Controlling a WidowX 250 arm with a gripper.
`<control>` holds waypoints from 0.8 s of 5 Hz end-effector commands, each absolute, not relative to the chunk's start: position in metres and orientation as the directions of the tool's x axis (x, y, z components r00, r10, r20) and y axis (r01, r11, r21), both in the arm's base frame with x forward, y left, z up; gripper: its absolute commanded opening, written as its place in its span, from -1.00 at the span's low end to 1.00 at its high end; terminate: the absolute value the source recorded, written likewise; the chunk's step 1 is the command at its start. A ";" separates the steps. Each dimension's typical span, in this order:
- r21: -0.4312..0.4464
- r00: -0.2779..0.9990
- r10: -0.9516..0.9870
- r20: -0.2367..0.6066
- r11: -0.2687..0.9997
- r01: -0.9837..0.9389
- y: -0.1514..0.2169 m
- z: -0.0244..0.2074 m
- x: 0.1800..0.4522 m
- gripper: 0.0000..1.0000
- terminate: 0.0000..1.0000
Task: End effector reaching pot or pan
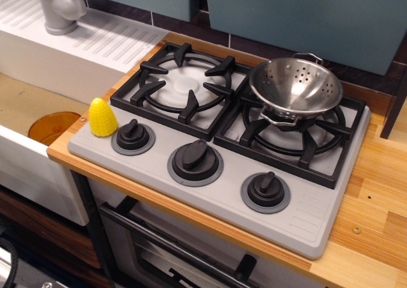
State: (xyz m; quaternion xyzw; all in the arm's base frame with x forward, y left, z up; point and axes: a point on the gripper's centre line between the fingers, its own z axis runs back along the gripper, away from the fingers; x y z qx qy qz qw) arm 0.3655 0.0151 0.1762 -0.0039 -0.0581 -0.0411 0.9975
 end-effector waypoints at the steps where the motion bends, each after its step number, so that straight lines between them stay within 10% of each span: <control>1: -0.003 0.990 -0.082 0.116 0.997 0.082 0.015 0.176 0.366 1.00 -1.00; 4: -0.013 0.979 -0.020 0.202 1.000 0.023 -0.049 0.129 0.371 1.00 -1.00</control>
